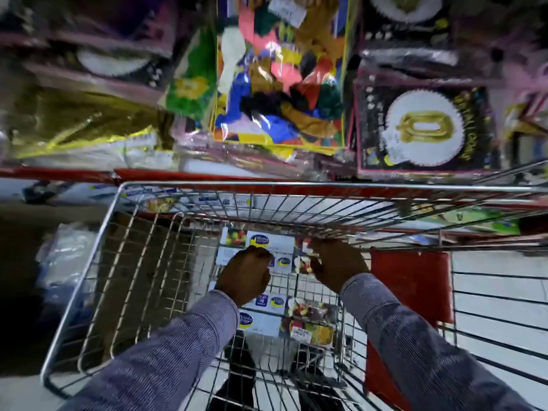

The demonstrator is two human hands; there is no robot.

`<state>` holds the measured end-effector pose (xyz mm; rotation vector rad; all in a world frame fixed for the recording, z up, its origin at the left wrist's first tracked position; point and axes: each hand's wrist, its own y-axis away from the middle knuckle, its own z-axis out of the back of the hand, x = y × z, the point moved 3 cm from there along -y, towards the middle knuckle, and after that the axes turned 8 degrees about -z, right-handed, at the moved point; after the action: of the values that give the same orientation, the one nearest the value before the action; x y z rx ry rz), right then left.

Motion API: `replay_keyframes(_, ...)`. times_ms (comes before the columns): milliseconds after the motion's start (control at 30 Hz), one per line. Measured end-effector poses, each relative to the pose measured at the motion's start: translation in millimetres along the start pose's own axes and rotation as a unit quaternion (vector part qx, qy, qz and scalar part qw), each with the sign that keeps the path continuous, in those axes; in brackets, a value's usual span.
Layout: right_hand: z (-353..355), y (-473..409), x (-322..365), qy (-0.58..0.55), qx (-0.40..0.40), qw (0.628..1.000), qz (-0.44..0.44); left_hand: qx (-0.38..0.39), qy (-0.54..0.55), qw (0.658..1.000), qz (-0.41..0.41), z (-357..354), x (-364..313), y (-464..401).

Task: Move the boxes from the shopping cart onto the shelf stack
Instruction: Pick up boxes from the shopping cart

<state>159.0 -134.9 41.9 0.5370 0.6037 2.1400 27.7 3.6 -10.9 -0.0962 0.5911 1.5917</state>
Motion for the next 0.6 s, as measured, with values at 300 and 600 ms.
replay_keyframes(300, -45.5, -74.8, -1.2, 0.037, -0.026, 0.997, 0.06, 0.043, -0.117, 0.992, -0.009, -57.6, 25.4, -8.5)
replay_keyframes(600, -61.8, -96.5, 5.6, 0.099, 0.023, 0.989, 0.111, 0.019, -0.104, 0.994, -0.028, -52.6, 26.5, -17.2)
